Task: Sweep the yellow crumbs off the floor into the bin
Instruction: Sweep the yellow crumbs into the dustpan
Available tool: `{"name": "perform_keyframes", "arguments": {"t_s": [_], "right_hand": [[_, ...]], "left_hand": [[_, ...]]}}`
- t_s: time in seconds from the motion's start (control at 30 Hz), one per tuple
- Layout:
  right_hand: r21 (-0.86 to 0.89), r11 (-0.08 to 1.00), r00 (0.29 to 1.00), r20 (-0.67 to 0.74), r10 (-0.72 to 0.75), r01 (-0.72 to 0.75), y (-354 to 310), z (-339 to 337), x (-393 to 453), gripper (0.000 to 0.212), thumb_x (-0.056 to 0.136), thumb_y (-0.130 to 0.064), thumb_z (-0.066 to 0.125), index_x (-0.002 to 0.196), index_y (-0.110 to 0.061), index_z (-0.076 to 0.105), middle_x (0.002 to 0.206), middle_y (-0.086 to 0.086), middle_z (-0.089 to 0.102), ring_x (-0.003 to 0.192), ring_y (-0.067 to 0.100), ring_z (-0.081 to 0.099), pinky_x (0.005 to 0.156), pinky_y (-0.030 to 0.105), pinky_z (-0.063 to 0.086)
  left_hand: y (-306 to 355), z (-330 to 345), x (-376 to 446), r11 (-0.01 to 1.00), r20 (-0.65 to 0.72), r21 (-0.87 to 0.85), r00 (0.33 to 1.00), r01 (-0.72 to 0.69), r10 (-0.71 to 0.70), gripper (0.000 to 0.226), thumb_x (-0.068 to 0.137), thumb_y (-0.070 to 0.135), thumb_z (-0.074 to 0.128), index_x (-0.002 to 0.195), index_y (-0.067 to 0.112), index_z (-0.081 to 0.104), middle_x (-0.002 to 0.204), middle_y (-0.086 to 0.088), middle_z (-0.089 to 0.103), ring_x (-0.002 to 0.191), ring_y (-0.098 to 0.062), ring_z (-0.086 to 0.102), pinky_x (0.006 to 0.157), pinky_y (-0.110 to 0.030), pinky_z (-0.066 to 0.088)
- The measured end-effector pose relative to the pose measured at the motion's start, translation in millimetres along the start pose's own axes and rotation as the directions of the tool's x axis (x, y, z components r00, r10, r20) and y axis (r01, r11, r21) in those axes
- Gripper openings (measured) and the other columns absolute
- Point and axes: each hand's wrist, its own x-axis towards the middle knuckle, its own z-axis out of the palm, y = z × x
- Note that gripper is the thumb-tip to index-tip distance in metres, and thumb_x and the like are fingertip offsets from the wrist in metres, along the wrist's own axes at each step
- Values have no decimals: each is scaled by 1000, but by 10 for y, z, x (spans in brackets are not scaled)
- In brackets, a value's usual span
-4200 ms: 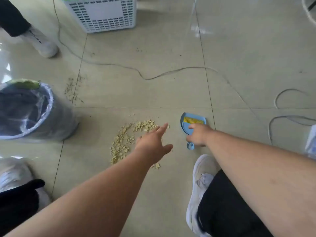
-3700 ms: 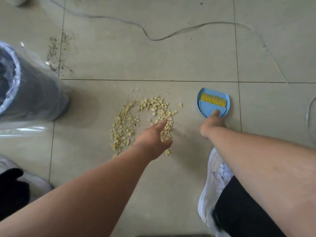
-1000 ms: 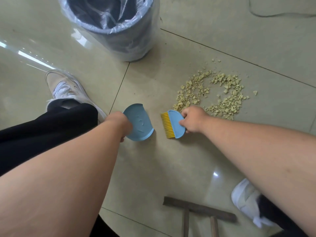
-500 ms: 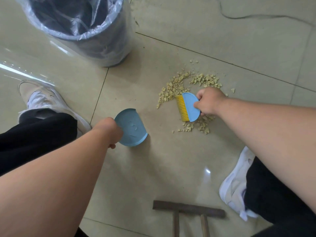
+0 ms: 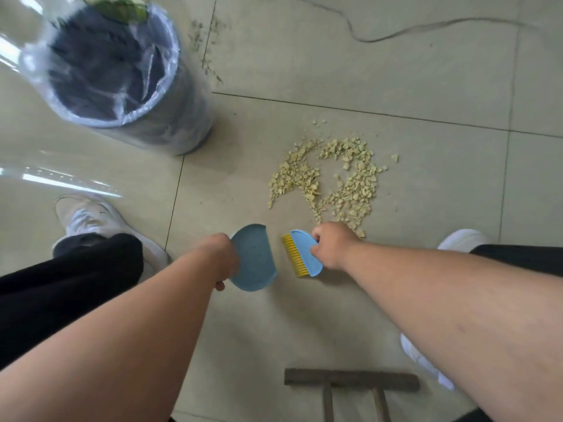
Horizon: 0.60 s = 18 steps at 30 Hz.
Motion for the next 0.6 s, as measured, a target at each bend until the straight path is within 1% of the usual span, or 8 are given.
{"name": "perform_keyframes", "arguments": {"t_s": [0.07,0.13,0.23,0.37,0.43,0.5,0.53,0.6], "right_hand": [[-6,1000,998,-55,4,-4,35,-110,26,22,84,-18,64,68,-16,49,89,6,63,93,29,67,70,24,40],[-47,999,992,-129,11,-17,108,-281,19,2,86,-17,62,85,-17,60,103,10,70,98,32,68,74,27,46],[-76,993,977,-199,74,-91,288,-475,53,24,87,-17,60,110,-19,69,114,9,69,103,33,68,83,32,53],[-39,998,987,-153,50,-57,405,-726,92,25,89,-26,64,108,-15,74,112,10,74,102,31,70,83,29,55],[0,1000,996,-84,15,-15,374,-880,70,24,93,-25,62,106,-11,76,100,10,79,96,26,74,87,29,59],[223,974,997,-55,47,-33,366,-1005,97,17,92,-16,64,100,-7,75,87,9,80,83,22,77,82,33,62],[401,914,996,-32,89,-69,370,-1055,114,15,91,-12,65,101,-6,74,88,11,79,80,22,78,78,34,64],[696,708,987,5,158,-117,349,-1123,125,21,92,-3,63,112,2,67,100,18,76,80,24,77,75,35,65]], "left_hand": [[66,39,-79,1000,13,-6,1000,-23,23,18,101,2,47,118,0,53,78,-23,69,59,-31,71,46,-28,48],[99,107,-178,998,33,-47,998,-45,47,22,100,4,48,121,4,53,85,-25,76,52,-26,60,42,-22,40],[136,213,-243,976,69,-219,998,2,13,26,95,4,46,119,6,55,87,-27,79,60,-28,59,49,-24,38],[204,325,-342,929,96,-371,995,10,28,30,91,0,42,116,-5,58,80,-23,70,60,-32,63,66,-39,38],[210,363,-411,918,86,-395,996,25,10,28,88,2,44,106,-7,63,74,-21,69,64,-33,59,66,-37,36],[227,370,-493,894,79,-445,997,60,-28,25,88,6,48,105,-5,63,65,-18,68,66,-31,57,64,-33,38],[235,369,-534,875,71,-479,996,74,-45,24,90,8,50,108,-4,61,62,-17,67,63,-29,58,61,-30,39],[261,368,-661,827,84,-552,994,106,-71,24,93,10,50,115,1,55,67,-16,65,54,-25,56,54,-24,38]]}}
